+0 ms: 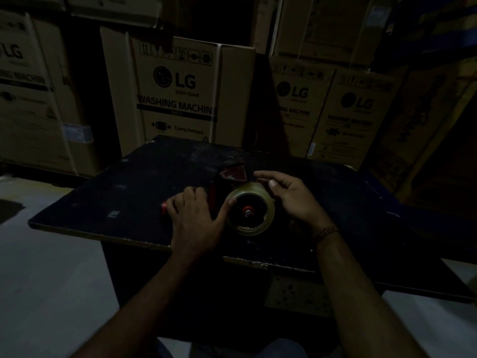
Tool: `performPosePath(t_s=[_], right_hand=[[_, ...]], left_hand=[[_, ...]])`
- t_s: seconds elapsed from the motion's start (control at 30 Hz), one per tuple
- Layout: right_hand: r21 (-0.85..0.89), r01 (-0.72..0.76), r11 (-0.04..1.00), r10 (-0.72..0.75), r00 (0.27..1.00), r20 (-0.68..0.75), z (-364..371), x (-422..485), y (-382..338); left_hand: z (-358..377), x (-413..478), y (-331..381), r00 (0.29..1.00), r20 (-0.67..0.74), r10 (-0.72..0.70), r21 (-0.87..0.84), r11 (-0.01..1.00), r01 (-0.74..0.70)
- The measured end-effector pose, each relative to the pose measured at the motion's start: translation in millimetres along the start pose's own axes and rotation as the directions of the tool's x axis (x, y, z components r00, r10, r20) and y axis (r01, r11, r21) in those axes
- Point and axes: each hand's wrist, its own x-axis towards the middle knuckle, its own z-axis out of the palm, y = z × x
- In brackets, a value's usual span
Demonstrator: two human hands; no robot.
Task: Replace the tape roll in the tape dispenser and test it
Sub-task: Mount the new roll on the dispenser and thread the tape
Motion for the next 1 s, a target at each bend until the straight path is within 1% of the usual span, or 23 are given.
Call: performPosePath(t_s=[0.13, 0.2, 0.3, 0.43, 0.6, 0.67, 0.77, 0.87, 0.93, 1.0], right_hand=[[-0.080, 0.030, 0.996, -0.026, 0.998, 0.054, -6, 4, -2], [-0.130, 0.076, 0.989, -0.070, 0.996, 0.050, -9, 6, -1], [-0.158, 0.104, 0.982, -0.099, 0.994, 0.035, -15, 9, 2], [-0.149, 0.094, 0.984, -0.091, 0.996, 0.025, -16, 14, 6], [-0.103, 0.086, 0.991, -0.090, 0.995, -0.037, -8, 14, 16], [-0.043, 0.085, 0.995, -0.089, 0.992, -0.091, -4, 10, 19], [0.118, 0.068, 0.991, -0.046, 0.983, -0.177, 1, 5, 27], [0.180, 0.064, 0.982, -0.020, 0.971, -0.237, 6, 2, 30], [0.255, 0.041, 0.966, 0.037, 0.956, -0.293, 6, 2, 29], [0.401, 0.006, 0.916, 0.137, 0.935, -0.326, 2, 1, 27]], left_hand=[[-1, 0, 1, 1.000, 0.008, 0.001, 0.008, 1.000, -0.001], [-1, 1, 1, 1.000, 0.016, 0.002, 0.009, 1.000, -0.003], [0, 1, 1, 1.000, 0.010, 0.006, 0.011, 1.000, -0.006], [2, 3, -1, 1.000, 0.004, 0.012, 0.002, 1.000, -0.012], [3, 6, -3, 1.000, 0.022, 0.002, -0.002, 1.000, -0.002], [3, 6, -3, 1.000, 0.022, 0.000, -0.007, 1.000, 0.000], [2, 5, -4, 1.000, 0.023, -0.008, -0.019, 1.000, 0.008], [3, 6, -3, 1.000, 0.010, -0.020, -0.023, 1.000, 0.020], [3, 7, -4, 1.000, 0.008, -0.028, -0.040, 0.999, 0.028], [4, 8, -5, 1.000, -0.006, -0.027, -0.057, 0.998, 0.027]])
